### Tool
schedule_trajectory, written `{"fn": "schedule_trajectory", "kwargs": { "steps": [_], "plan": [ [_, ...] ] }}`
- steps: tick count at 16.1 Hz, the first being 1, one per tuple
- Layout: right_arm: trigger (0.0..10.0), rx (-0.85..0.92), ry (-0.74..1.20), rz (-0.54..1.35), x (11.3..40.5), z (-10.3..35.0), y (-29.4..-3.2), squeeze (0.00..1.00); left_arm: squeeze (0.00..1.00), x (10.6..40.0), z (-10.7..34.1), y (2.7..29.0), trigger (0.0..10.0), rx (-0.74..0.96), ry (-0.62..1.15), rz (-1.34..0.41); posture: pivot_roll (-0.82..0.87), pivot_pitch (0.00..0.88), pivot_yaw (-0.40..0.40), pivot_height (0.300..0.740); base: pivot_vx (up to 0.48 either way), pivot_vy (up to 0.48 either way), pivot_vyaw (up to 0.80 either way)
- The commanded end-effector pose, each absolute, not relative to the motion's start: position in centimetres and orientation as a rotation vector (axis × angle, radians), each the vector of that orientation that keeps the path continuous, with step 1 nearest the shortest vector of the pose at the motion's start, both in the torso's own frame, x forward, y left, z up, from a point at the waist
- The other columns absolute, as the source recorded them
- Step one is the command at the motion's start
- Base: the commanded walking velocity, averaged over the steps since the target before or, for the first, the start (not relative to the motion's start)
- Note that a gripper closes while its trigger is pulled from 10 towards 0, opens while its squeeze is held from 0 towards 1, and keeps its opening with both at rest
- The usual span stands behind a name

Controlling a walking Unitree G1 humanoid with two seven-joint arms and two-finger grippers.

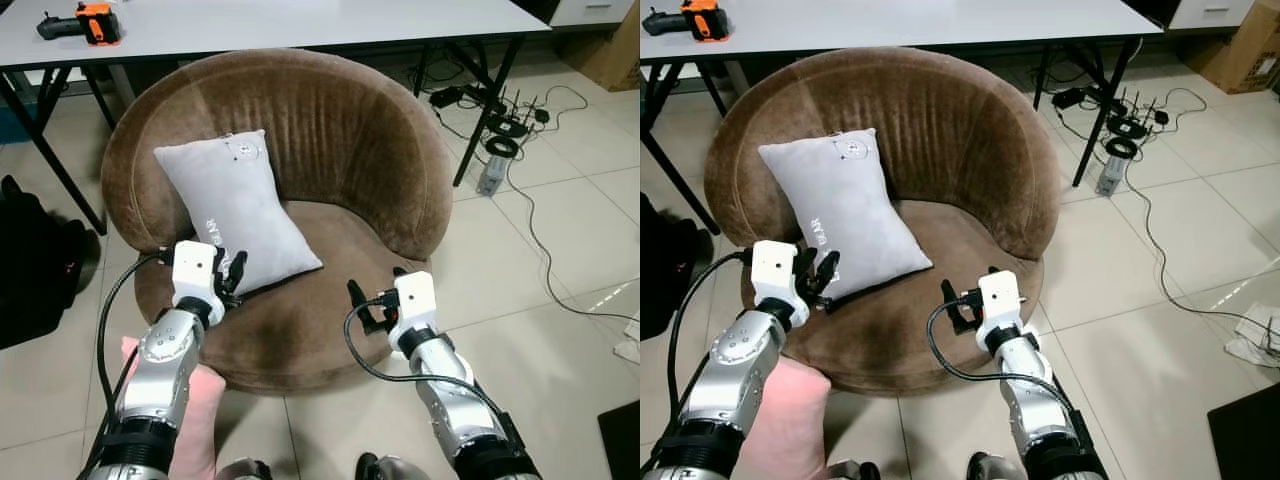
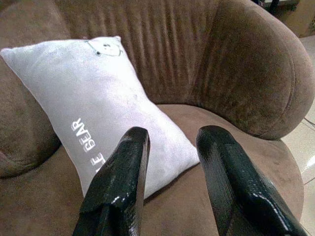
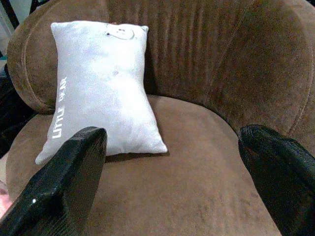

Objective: Move the pillow to the sofa from floor

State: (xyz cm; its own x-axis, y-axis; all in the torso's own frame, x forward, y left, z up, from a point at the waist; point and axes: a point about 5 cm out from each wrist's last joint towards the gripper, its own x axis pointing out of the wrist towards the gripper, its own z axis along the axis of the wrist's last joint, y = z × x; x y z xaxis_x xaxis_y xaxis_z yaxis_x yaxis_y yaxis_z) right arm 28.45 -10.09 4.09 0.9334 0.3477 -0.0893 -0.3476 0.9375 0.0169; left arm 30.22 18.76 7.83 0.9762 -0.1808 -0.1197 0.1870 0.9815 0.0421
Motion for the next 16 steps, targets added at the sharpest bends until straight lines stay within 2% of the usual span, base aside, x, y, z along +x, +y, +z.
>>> {"fn": "schedule_trajectory", "kwargs": {
  "steps": [1,7,16],
  "plan": [
    [10.0,0.012,0.103,0.349,28.39,3.97,-10.25,0.0,0.0,30.18,7.7,18.57,10.0,0.062,0.124,-0.183,-0.02,0.099,-0.035,0.74,-0.424,0.0,0.0],
    [10.0,0.008,0.117,0.36,28.31,3.83,-10.18,0.0,0.0,30.29,7.73,18.5,10.0,0.031,0.123,-0.166,-0.02,0.101,-0.043,0.74,-0.416,0.0,0.0],
    [10.0,0.005,0.136,0.385,27.91,3.5,-9.84,0.0,0.0,30.12,7.8,18.23,10.0,0.006,0.11,-0.162,-0.02,0.106,-0.051,0.74,0.0,0.0,0.0]
  ]
}}
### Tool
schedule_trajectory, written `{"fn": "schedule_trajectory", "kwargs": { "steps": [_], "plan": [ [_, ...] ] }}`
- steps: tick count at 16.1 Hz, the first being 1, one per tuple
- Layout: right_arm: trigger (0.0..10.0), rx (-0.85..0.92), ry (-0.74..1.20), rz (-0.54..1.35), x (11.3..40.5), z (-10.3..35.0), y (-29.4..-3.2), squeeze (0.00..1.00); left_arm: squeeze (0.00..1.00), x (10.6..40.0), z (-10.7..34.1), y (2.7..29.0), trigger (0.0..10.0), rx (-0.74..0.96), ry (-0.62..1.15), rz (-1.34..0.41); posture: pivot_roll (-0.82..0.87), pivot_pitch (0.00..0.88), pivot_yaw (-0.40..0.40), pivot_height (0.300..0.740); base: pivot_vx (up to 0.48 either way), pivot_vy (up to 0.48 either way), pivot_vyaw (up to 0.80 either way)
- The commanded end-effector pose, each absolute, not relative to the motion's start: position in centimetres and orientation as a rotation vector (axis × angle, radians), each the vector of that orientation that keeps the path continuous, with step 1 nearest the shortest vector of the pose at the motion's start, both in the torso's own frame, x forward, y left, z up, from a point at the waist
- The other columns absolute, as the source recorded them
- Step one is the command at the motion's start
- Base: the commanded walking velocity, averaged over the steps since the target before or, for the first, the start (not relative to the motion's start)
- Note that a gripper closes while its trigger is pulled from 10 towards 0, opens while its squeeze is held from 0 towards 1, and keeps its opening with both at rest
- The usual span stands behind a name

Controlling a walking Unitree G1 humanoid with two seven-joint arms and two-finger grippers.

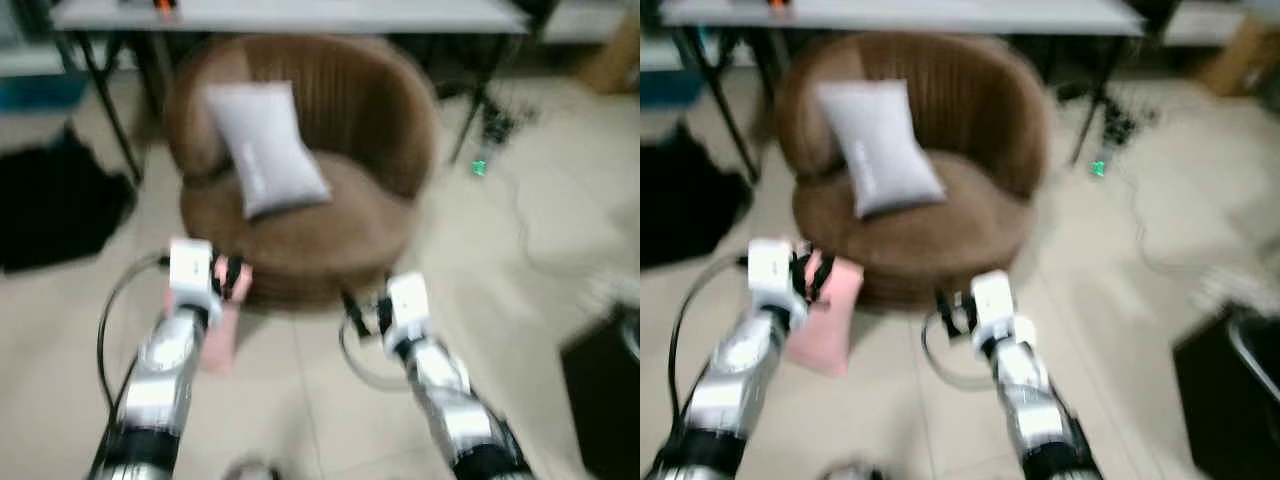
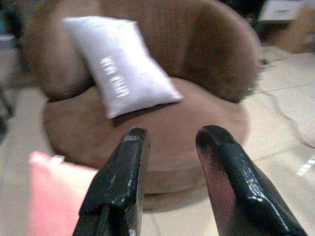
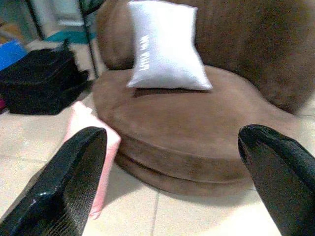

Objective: Move the pillow to the sofa from floor

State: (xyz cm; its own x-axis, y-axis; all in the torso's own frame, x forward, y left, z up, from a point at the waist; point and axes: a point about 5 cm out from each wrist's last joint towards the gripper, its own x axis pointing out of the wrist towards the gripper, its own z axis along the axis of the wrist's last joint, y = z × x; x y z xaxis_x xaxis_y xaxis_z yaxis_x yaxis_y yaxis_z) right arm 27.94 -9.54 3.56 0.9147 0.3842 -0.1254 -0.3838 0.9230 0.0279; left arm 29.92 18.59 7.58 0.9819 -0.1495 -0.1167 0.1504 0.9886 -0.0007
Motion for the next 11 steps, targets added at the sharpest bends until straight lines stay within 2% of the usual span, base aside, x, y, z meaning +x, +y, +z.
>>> {"fn": "schedule_trajectory", "kwargs": {
  "steps": [1,8,11],
  "plan": [
    [10.0,0.004,0.14,0.383,27.89,3.45,-9.94,0.0,0.0,30.09,7.75,18.15,10.0,0.008,0.111,-0.166,-0.02,0.108,-0.051,0.74,0.0,0.0,0.0],
    [10.0,0.006,0.154,0.377,27.74,3.28,-10.23,0.0,0.0,30.0,7.77,17.63,10.0,-0.007,0.116,-0.182,-0.02,0.112,-0.053,0.74,0.0,0.0,0.0],
    [10.0,0.006,0.163,0.384,27.69,3.13,-10.14,0.0,0.0,30.07,8.0,17.58,10.0,-0.007,0.109,-0.192,-0.01,0.109,-0.054,0.74,0.0,0.435,0.0]
  ]
}}
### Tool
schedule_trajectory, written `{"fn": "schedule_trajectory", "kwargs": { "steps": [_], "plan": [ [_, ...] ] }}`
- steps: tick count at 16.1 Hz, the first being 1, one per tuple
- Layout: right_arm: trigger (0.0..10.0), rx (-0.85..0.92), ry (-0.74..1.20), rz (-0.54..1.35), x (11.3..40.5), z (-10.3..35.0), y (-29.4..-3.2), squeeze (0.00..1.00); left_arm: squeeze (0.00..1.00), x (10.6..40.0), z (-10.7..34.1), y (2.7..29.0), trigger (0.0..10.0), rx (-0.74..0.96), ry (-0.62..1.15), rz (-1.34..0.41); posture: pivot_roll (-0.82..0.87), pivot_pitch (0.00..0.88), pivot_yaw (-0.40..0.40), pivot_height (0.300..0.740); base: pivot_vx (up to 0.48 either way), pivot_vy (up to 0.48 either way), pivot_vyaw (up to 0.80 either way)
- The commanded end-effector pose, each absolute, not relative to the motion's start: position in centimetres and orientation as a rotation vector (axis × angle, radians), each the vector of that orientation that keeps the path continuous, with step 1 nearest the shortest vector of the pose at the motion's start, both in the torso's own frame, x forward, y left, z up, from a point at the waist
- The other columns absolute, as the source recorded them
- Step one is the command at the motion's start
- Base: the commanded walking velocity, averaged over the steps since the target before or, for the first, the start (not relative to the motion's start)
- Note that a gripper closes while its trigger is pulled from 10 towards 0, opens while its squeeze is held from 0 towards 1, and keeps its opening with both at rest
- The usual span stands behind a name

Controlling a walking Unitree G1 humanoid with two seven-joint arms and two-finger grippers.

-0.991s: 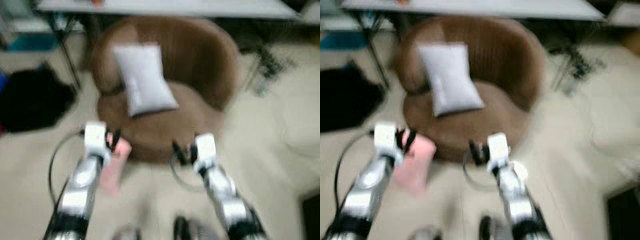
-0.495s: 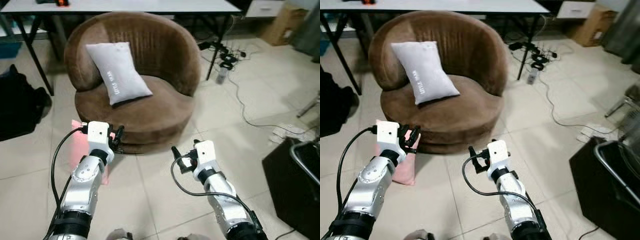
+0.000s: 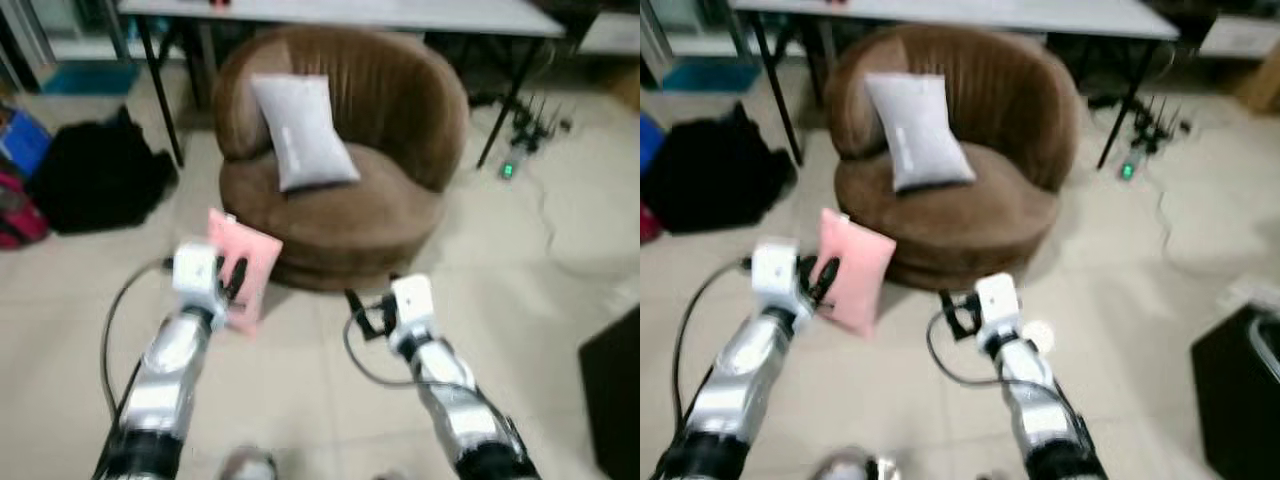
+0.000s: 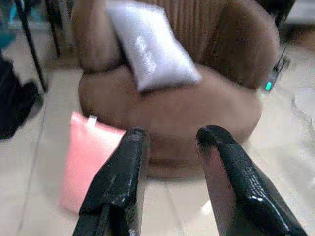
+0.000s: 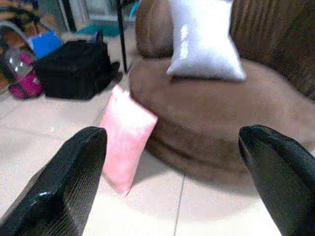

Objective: Move the pillow to the sofa from floor

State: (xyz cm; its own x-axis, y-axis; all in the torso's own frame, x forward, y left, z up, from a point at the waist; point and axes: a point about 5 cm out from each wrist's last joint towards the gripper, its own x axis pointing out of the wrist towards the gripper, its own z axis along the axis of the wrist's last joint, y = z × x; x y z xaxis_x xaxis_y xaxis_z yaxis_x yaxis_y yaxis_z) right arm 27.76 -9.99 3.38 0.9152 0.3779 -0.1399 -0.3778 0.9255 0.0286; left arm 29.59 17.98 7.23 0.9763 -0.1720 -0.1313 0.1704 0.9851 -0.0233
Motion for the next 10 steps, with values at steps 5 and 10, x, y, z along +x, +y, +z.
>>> {"fn": "schedule_trajectory", "kwargs": {
  "steps": [5,10],
  "plan": [
    [10.0,0.004,0.175,0.403,27.65,2.97,-9.86,0.0,0.0,29.8,8.06,17.54,10.0,-0.017,0.105,-0.203,0.0,0.107,-0.058,0.74,0.0,0.48,0.0],
    [10.0,0.002,0.185,0.411,27.38,2.77,-9.81,0.0,0.0,29.41,7.97,17.29,10.0,-0.005,0.104,-0.228,0.0,0.115,-0.059,0.74,0.0,0.48,0.0]
  ]
}}
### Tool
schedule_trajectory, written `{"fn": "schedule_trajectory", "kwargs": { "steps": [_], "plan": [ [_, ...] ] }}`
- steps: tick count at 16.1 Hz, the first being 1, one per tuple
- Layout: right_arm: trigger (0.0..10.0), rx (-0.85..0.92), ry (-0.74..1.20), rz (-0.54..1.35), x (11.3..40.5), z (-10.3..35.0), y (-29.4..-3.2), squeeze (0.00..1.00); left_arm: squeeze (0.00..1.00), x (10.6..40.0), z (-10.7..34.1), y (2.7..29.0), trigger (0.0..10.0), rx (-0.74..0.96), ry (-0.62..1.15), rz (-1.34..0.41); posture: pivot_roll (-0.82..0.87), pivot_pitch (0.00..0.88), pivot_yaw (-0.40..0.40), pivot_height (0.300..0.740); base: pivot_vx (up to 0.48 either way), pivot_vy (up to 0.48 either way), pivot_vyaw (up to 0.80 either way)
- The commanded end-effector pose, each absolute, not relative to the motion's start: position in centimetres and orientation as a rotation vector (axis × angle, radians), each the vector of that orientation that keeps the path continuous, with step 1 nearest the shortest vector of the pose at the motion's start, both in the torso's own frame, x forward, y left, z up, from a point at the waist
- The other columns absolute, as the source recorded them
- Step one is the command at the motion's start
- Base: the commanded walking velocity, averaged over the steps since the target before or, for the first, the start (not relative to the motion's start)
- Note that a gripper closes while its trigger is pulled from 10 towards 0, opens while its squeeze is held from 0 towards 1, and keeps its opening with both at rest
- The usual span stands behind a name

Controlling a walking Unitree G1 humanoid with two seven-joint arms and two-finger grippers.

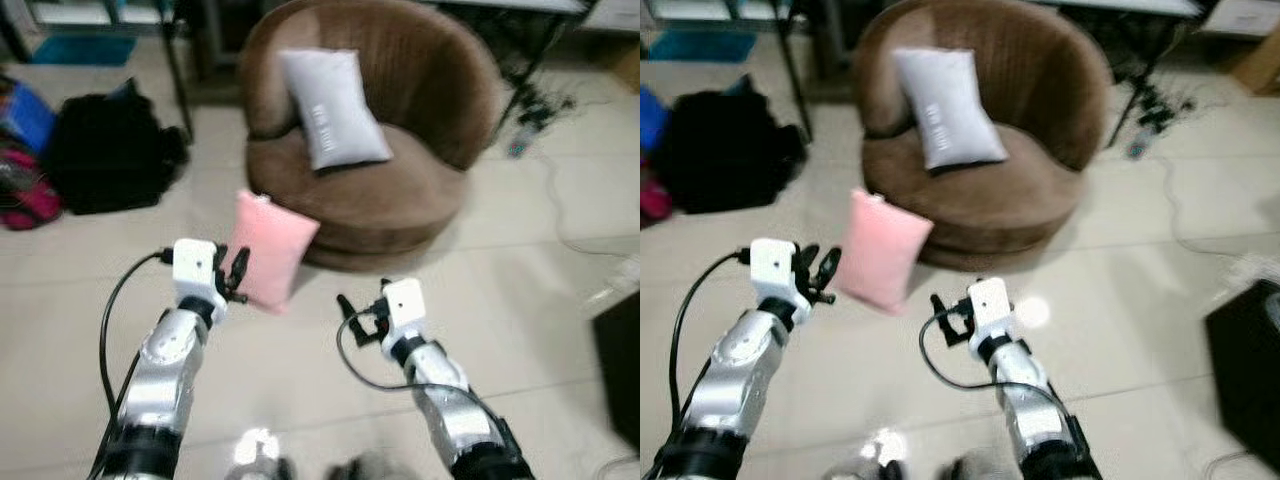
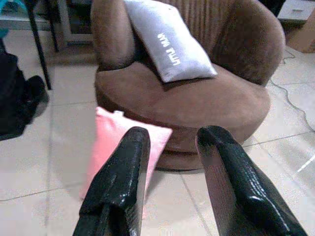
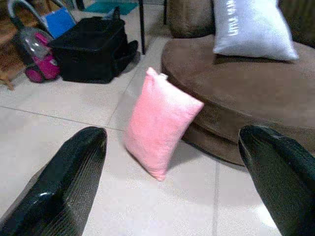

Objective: Move the pillow to the sofa from floor

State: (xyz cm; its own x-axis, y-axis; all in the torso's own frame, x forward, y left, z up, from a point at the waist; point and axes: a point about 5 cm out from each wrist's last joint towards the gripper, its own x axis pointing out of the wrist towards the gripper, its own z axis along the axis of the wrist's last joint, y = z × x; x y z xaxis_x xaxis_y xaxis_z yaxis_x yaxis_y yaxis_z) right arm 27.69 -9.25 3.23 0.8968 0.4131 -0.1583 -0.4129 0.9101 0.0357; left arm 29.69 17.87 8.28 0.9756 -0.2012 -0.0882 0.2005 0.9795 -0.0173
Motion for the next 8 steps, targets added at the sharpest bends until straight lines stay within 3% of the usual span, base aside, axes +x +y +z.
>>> {"fn": "schedule_trajectory", "kwargs": {
  "steps": [1,8],
  "plan": [
    [10.0,0.002,0.188,0.416,27.28,2.72,-9.76,0.0,0.0,29.32,8.0,17.15,10.0,-0.015,0.103,-0.246,0.0,0.118,-0.059,0.74,0.0,0.48,0.0],
    [10.0,0.003,0.194,0.425,26.81,2.54,-9.95,0.0,0.0,28.83,8.15,16.48,10.0,-0.057,0.091,-0.296,-0.01,0.128,-0.063,0.74,0.0,0.48,0.0]
  ]
}}
